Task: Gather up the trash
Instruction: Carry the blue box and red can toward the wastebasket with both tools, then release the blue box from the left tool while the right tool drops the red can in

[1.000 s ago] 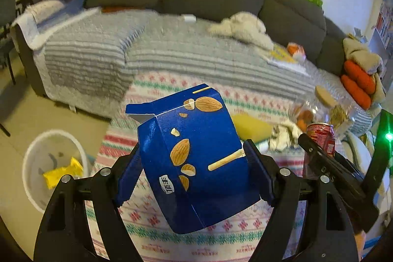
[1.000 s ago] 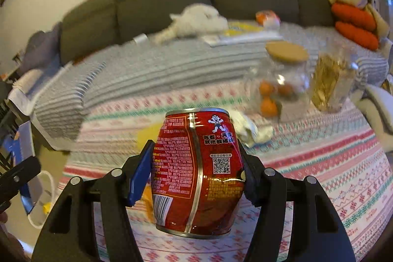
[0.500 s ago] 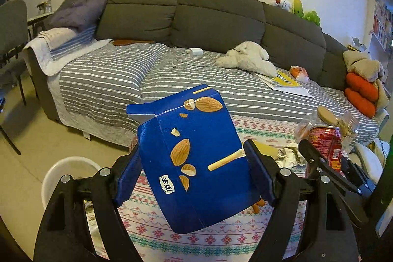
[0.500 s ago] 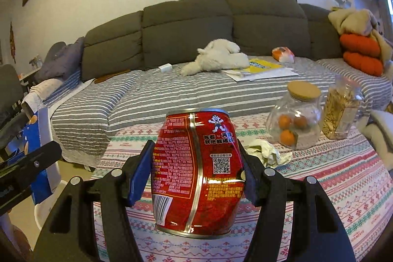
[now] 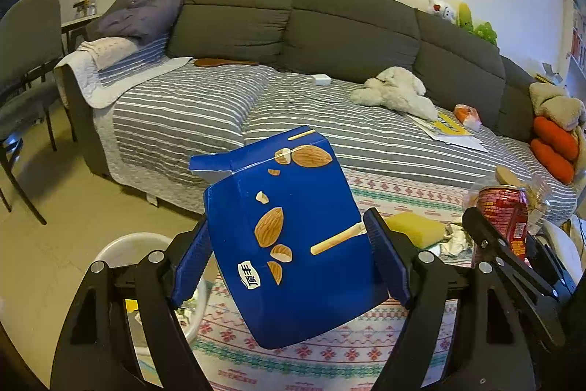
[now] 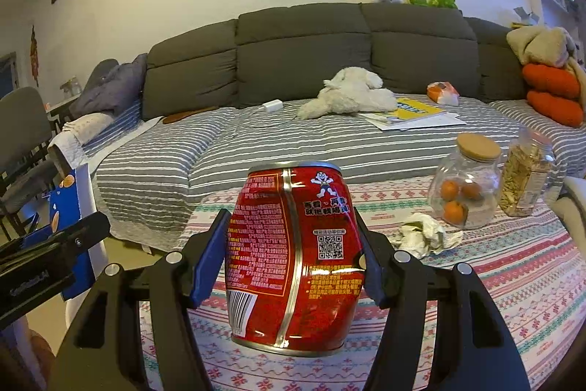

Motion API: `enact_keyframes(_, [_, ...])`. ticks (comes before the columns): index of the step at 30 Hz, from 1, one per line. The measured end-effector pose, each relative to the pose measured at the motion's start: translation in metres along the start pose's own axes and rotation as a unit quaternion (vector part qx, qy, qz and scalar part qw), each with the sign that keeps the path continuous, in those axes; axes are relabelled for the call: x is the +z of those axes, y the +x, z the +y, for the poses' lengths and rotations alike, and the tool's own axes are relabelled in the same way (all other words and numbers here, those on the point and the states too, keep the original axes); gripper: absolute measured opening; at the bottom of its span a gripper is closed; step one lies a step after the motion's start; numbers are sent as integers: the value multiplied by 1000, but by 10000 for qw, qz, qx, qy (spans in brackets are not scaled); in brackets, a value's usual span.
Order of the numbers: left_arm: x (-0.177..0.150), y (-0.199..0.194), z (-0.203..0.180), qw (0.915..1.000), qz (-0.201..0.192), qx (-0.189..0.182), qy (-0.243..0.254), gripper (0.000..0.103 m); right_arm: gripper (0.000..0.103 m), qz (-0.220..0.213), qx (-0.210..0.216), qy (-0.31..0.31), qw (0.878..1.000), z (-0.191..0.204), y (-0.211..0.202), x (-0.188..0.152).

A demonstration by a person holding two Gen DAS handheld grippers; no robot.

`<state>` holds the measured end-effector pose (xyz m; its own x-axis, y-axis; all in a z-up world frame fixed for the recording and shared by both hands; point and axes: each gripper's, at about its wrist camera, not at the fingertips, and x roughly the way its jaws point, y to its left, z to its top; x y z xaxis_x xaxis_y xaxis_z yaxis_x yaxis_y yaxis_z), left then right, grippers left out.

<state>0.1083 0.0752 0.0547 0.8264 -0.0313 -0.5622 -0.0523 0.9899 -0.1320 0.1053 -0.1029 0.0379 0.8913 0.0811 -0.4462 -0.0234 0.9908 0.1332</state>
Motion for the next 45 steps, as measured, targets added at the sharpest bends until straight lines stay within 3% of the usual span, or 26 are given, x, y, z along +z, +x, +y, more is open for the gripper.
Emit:
enact_keyframes(12, [-1, 0, 51, 9991, 131, 375, -146, 76, 62, 65, 304, -151, 9994, 37, 0, -8])
enact_keyframes(24, [-7, 12, 129, 9928, 637, 778, -654, 76, 62, 219, 498, -298, 9981, 69, 7, -17])
enact_keyframes(33, [-8, 21, 169, 9859, 1013, 803, -1061, 87, 62, 369, 719, -492, 9955, 102, 13, -27])
enact_keyframes(40, [-3, 0, 193, 9839, 838, 840, -1335, 88, 62, 405, 949, -764, 9917, 142, 15, -35])
enact_keyframes(45, [6, -18, 209, 9823, 546, 1094, -1419, 89, 62, 532, 1173, -642, 9896, 171, 25, -42])
